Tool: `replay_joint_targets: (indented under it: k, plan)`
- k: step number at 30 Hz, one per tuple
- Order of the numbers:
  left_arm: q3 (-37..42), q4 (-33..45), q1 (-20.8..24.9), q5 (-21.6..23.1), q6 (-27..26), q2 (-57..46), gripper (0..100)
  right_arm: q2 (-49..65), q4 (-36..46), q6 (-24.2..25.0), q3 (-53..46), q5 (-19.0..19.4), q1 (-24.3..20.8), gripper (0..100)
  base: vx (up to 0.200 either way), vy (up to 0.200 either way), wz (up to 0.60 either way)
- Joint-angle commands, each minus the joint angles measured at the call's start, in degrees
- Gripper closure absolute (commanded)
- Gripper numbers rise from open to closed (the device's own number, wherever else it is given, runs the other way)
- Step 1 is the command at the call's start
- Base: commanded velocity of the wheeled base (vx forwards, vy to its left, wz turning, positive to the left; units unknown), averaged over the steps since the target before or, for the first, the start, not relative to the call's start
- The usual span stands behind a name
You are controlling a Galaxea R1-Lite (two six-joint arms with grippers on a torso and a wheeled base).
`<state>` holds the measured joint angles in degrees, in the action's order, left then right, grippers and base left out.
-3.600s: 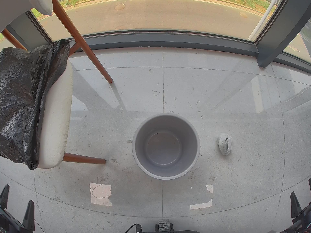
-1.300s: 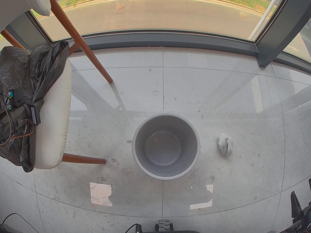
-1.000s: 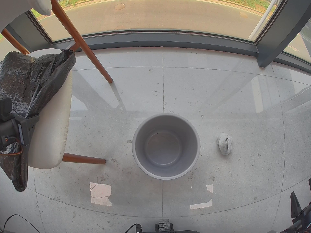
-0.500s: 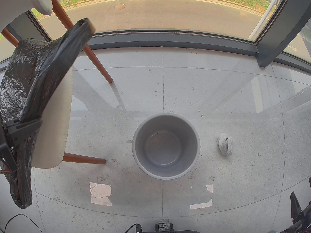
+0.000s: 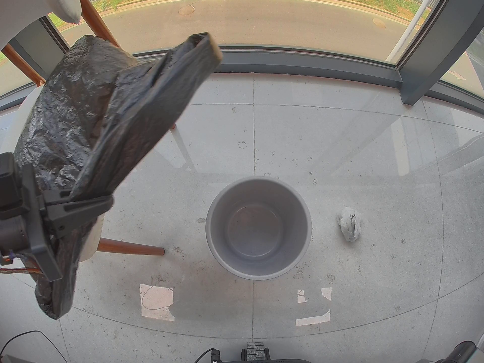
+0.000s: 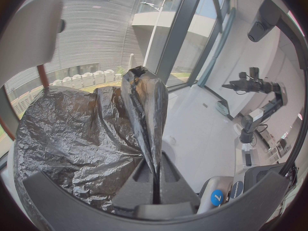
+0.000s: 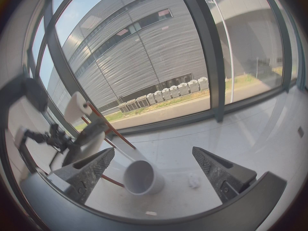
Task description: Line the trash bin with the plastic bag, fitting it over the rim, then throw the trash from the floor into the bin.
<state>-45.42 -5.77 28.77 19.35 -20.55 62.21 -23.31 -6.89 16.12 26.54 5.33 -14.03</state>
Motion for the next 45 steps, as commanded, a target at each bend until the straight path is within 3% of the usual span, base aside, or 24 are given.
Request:
replay_joint_targets:
  k: [1,6,9,15,16,21,24,27,33,35,37,40,42,45]
  plan:
    - [-9.4,-4.9,14.3,-5.8,2.1,16.9,100,-14.9,0.6,6.0,9.3,0.7,-4.6,0,0.000,0.000,0.00]
    - [-19.0,-4.9,20.8,-7.8,7.8,24.3,100,-14.9,1.3,6.1,8.4,-0.1,-3.8,0,0.000,0.000,0.00]
    - [-22.9,-5.1,23.6,-9.2,9.8,27.4,100,-14.9,1.2,6.3,8.4,-0.2,-0.7,0,0.000,0.000,0.00]
    - [-29.6,-5.1,24.5,-9.3,11.1,33.0,100,-15.0,0.3,6.3,8.3,0.3,4.5,0,0.000,0.000,0.00]
    - [-29.9,-5.1,24.5,-9.3,11.4,33.1,100,-15.1,0.2,6.2,8.4,0.2,5.0,100,0.000,0.000,0.00]
    - [-31.8,-5.0,24.8,-9.4,14.1,33.3,100,-17.2,-1.8,6.6,9.8,0.7,8.0,100,0.000,0.000,0.00]
    - [-35.9,-4.6,28.9,-10.9,16.7,35.9,100,-19.0,-3.7,6.6,10.5,0.9,8.6,100,0.000,0.000,0.00]
    - [-35.6,-4.9,29.7,-12.1,18.5,36.8,100,-20.7,-5.2,6.6,11.1,1.0,8.6,100,0.000,0.000,0.00]
    - [-28.3,-5.2,29.3,-12.1,15.9,36.2,100,-23.0,-8.7,6.6,11.1,1.0,8.6,100,0.000,0.000,0.00]
    - [-23.0,-5.8,29.0,-12.2,12.7,35.2,100,-23.0,-8.8,6.6,11.0,1.1,8.6,100,0.000,0.000,0.00]
    - [-17.2,-9.3,27.2,-12.1,8.6,33.9,100,-23.0,-8.8,6.6,11.0,1.1,8.6,100,0.000,0.000,0.00]
    - [-8.9,-20.7,22.6,-11.3,2.8,33.9,100,-23.0,-8.8,6.6,10.8,1.1,8.6,100,0.000,0.000,0.00]
    - [-4.8,-28.2,21.4,-11.3,1.6,33.9,100,-23.1,-8.8,6.6,10.7,1.1,8.6,100,0.000,0.000,0.00]
    - [-1.8,-32.2,21.2,-11.3,2.0,33.9,100,-23.4,-8.8,6.6,10.6,1.1,8.6,100,0.000,0.000,0.00]
